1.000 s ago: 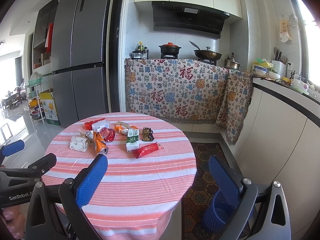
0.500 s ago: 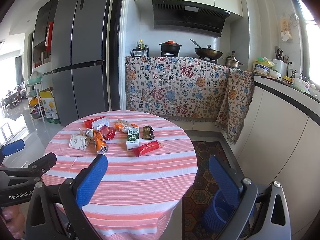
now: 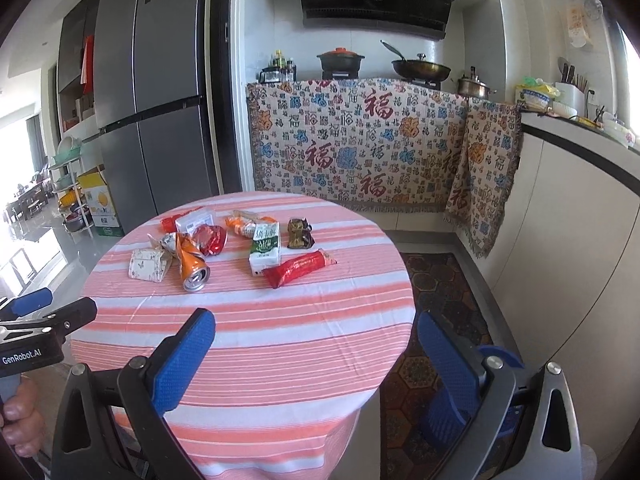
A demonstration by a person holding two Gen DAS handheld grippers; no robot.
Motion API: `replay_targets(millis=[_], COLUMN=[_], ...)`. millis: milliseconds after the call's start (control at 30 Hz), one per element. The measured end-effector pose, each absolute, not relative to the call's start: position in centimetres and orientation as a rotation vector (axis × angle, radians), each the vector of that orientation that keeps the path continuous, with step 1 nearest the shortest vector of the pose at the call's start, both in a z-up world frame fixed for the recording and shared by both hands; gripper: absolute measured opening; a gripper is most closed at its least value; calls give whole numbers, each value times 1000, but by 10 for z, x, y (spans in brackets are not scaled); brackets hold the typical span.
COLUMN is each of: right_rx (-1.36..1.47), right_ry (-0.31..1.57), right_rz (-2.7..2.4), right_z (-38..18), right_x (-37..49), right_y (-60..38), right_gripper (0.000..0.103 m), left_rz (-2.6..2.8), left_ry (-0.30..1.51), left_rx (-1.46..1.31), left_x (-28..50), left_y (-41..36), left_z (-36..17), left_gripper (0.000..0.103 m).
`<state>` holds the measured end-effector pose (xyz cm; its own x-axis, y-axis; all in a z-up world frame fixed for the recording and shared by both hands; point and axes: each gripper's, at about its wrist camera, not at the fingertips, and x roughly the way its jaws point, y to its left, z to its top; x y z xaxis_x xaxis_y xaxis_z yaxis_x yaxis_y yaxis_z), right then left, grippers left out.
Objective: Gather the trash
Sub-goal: 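Reach the left tool to the orange can and close on it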
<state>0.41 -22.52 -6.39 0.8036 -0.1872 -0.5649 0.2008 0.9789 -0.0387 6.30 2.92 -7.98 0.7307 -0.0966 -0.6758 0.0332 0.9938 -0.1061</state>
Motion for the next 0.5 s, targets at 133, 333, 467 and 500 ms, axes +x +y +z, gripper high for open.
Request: replay_targets(millis=[133,333,467,500], right_rx=[23,19,17,20], right_ry=[676,761,791,796], right_rz=[-220,-236,-217,-211], right_z=[-94,-130,-144,-147], right_x=[26,48,62,68], right_y=[-235,-245,-249,-251], right_gripper=[103,103,103,103], left_rz=[5,61,53,54], left_ry=[766,812,884,891], left_rx=[-90,8,-5,-7], left_x=[79,104,121,123], left_y=[34,28,27,27], left_z=[-103,-131,-149,-152], left_gripper=[103,103,103,103])
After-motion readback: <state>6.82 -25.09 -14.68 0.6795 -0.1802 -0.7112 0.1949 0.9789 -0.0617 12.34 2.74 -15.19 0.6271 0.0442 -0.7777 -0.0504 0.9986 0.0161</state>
